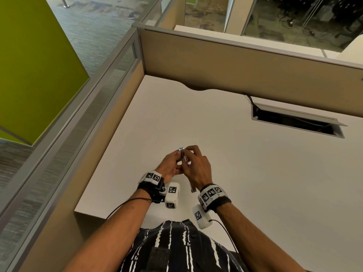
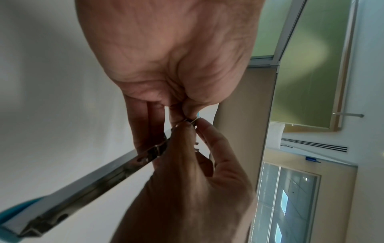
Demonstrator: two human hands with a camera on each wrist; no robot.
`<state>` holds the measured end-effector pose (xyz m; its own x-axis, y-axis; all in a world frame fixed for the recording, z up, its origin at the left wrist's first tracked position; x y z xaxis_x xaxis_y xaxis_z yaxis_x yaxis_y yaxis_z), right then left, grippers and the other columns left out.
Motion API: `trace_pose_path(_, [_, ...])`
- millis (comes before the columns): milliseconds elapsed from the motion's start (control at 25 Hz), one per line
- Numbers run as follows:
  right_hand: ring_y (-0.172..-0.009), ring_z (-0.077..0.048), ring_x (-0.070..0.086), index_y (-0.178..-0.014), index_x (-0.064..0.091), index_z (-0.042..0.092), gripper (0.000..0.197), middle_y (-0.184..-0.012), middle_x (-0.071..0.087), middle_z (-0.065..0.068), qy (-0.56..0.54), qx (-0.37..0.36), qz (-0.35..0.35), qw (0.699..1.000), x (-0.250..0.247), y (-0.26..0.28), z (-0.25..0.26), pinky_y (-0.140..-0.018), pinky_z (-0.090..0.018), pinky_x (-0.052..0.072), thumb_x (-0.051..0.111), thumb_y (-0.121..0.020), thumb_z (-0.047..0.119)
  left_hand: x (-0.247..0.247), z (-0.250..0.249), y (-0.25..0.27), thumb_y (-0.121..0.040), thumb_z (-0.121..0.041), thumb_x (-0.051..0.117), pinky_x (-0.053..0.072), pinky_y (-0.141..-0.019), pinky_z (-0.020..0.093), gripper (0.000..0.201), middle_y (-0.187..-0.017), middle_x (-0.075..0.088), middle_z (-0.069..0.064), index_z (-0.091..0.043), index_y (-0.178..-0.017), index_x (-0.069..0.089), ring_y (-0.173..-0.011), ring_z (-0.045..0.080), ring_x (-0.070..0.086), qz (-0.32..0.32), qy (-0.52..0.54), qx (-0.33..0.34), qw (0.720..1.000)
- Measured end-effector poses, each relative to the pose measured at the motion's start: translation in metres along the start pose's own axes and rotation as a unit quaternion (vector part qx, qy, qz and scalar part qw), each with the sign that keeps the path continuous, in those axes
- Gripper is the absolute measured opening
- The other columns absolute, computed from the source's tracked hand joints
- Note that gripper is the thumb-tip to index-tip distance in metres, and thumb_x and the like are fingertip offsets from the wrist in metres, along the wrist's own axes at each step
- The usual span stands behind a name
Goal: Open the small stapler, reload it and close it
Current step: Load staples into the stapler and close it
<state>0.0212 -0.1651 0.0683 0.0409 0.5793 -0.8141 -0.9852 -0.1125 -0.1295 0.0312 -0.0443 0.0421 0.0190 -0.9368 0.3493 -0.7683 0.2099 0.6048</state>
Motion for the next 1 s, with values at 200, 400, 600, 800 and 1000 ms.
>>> trace_pose_path(200, [-0.084, -0.018, 0.074, -0.138, 0.065, 0.028, 0.042, -0.137, 0.060, 0.007, -0.030, -0.028, 0.024, 0.999, -0.010, 0.001, -0.003, -0.078, -0.037, 0.056, 0.068, -0.096, 0.031, -0.001, -0.004, 0.000, -0.116, -0.028, 0.042, 0.065, -0.065, 0.034, 0.033, -0.111, 0.080, 0.001, -0.017, -0.133, 0.068, -0.079, 0.020, 0.082, -0.002, 0.020, -0.001, 1.000])
trace_pose_path(400, [-0.077, -0.009, 0.072, -0.112, 0.064, 0.033, 0.010, -0.098, 0.074, 0.015, -0.043, -0.042, -0.013, 0.998, -0.026, 0.002, 0.001, -0.066, -0.037, 0.062, 0.065, -0.102, 0.032, -0.006, -0.006, -0.004, -0.114, -0.023, 0.046, 0.067, -0.073, 0.036, 0.031, -0.111, 0.083, 0.004, -0.015, -0.123, 0.075, -0.088, 0.029, 0.084, 0.007, -0.004, -0.005, 1.000])
trace_pose_path(600, [-0.075, -0.010, 0.071, -0.113, 0.067, 0.029, 0.013, -0.099, 0.073, 0.013, -0.059, -0.075, -0.005, 0.995, -0.026, 0.003, 0.008, -0.063, -0.035, 0.062, 0.066, -0.100, 0.028, -0.009, 0.000, -0.009, -0.112, -0.018, 0.045, 0.064, -0.080, 0.040, 0.032, -0.097, 0.082, -0.002, -0.020, -0.112, 0.076, -0.086, 0.028, 0.081, -0.008, -0.021, -0.007, 1.000])
trace_pose_path(800, [-0.079, -0.019, 0.073, -0.123, 0.063, 0.031, 0.033, -0.100, 0.071, 0.008, -0.039, -0.082, 0.008, 0.996, -0.018, 0.005, 0.000, -0.062, -0.041, 0.063, 0.069, -0.097, 0.013, -0.012, 0.001, -0.013, -0.111, -0.019, 0.048, 0.066, -0.083, 0.042, 0.029, -0.113, 0.077, 0.008, -0.015, -0.129, 0.071, -0.091, 0.033, 0.078, -0.006, -0.028, 0.001, 1.000])
trace_pose_path(1000, [-0.067, -0.027, 0.067, -0.110, 0.075, 0.022, 0.023, -0.093, 0.071, 0.001, -0.021, -0.069, -0.015, 0.997, -0.012, -0.001, -0.006, -0.055, -0.044, 0.060, 0.075, -0.091, 0.009, -0.008, 0.002, -0.013, -0.113, -0.024, 0.046, 0.067, -0.083, 0.044, 0.037, -0.124, 0.073, 0.016, -0.009, -0.140, 0.067, -0.097, 0.038, 0.077, 0.007, -0.045, 0.012, 0.999])
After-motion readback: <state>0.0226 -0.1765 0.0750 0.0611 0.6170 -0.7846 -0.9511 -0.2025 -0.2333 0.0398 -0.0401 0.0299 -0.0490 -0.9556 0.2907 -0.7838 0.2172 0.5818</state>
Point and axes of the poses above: each hand's wrist, its own y-axis away from the middle knuckle, its own x-axis out of the palm, z = x × y, the point moved 5 cm from there along -y, towards the middle knuckle
